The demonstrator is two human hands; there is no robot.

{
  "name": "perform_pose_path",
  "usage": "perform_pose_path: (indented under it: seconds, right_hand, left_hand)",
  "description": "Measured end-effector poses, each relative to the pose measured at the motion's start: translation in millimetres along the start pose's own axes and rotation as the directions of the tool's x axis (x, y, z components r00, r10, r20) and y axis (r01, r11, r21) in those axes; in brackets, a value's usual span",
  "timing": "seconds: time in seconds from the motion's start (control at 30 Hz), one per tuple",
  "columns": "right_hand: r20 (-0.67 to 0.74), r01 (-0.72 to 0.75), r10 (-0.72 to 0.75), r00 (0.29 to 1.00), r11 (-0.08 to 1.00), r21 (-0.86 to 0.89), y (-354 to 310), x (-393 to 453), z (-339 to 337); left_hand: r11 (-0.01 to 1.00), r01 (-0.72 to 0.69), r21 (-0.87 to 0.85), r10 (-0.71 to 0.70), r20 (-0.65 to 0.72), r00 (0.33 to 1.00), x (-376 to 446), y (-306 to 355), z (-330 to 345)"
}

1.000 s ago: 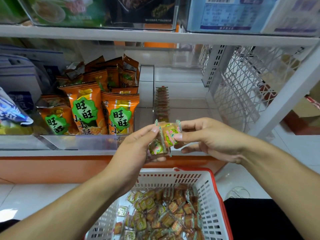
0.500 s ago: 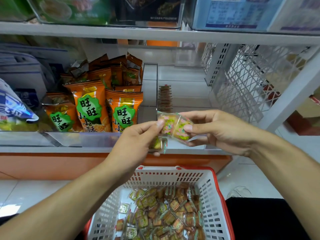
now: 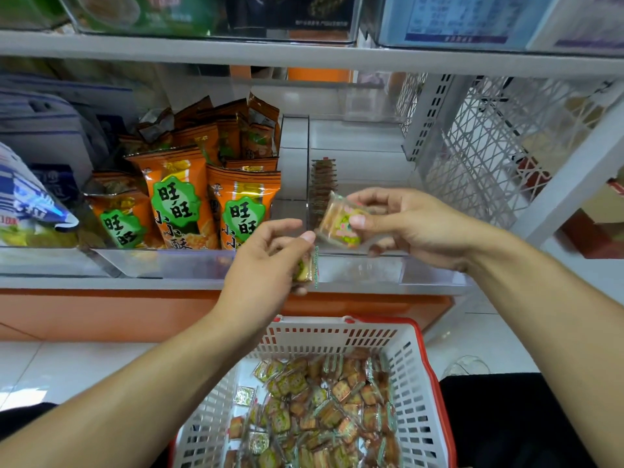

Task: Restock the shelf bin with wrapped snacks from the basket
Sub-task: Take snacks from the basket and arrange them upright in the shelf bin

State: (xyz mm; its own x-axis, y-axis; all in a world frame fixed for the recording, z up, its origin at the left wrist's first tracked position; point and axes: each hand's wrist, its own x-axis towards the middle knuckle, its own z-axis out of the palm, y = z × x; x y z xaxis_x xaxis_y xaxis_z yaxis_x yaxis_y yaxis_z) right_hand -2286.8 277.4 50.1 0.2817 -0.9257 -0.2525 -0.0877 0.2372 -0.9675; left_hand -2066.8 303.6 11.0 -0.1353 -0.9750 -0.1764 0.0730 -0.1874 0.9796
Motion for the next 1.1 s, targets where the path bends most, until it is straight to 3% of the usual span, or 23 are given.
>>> perform_pose_path:
  seconds: [0.07,0.1,0.13,0.2,0.3,0.53,0.7,0.83,1.0,1.07,1.1]
  right_hand:
    - [-0.150,0.043,-0.090,0.985,0.956,-0.291,3,15,-4]
    - [-0.188,0.029,-0.137,0.973,0.874,-0.486,7,23,-6]
    - [-0.183,0.005,-0.157,0.971,0.773,-0.635,12,32,-6]
    - [-0.131,-0.028,-0.110,0.985,0.651,-0.759,24,46,-3]
    - [-0.120,-0.066,-0.060,0.991,0.562,-0.825,36,65,3]
    - [-0.191,-0.091,-0.158,0.969,0.491,-0.866,43,90,10]
    - [-0.288,-0.185,-0.110,0.951,0.544,-0.818,42,97,17]
    - [-0.253,-0.163,-0.125,0.959,0.486,-0.858,41,98,20]
    - [-0.219,-0.163,-0.138,0.966,0.331,-0.930,32,90,18]
    - [-0.265,-0.185,-0.187,0.946,0.362,-0.914,16,79,17]
    - [-0.284,-0.180,-0.191,0.940,0.432,-0.884,8,72,16]
  left_hand:
    - [1.000,0.001,0.004,-0.001,-0.015,1.000,1,0,0]
    - [1.000,0.021,0.007,-0.021,0.001,1.000,0,-1,0]
    - [0.999,0.049,0.010,-0.049,0.026,0.998,0,-2,2]
    - [0.995,0.103,0.012,-0.103,0.079,0.991,0,-4,4]
    - [0.991,0.134,0.022,-0.135,0.119,0.984,-2,-4,7]
    - [0.981,0.192,-0.002,-0.191,0.095,0.977,0,0,3]
    - [0.967,0.242,-0.075,-0.236,0.081,0.968,3,-1,2]
    - [0.935,0.279,-0.216,-0.265,0.095,0.960,5,-1,-3]
    - [0.941,0.240,-0.238,-0.218,0.116,0.969,2,-4,-5]
    - [0.955,0.203,-0.216,-0.182,0.111,0.977,-1,-4,-7]
    - [0.962,0.180,-0.205,-0.160,0.109,0.981,-3,-3,-7]
